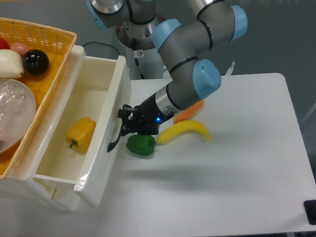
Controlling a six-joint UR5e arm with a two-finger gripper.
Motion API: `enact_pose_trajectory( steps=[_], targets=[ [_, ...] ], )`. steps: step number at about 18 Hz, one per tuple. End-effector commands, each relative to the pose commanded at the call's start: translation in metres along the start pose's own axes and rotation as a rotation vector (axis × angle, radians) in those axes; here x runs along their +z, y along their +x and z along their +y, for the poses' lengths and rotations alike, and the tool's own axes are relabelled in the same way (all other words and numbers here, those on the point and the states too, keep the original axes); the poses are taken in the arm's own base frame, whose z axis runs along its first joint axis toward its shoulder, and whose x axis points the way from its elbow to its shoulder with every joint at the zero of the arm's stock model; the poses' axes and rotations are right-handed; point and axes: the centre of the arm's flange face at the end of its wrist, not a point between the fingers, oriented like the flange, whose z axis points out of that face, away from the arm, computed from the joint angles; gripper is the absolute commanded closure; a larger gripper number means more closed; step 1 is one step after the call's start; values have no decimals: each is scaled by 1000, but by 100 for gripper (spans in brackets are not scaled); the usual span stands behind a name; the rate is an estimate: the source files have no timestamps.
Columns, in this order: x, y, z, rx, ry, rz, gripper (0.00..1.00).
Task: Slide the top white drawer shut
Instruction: 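Keep pushing the drawer front until it sits flush with the cabinet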
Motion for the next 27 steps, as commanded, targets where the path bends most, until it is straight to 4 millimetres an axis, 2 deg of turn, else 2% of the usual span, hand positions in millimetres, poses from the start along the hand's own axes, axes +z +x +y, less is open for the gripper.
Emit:
enact_pose_trajectory(
  steps=[10, 27],
  targets=[
    [11, 3, 0, 1, -17, 9, 100],
    [43, 27, -1, 16, -65, 20, 100]
  ],
)
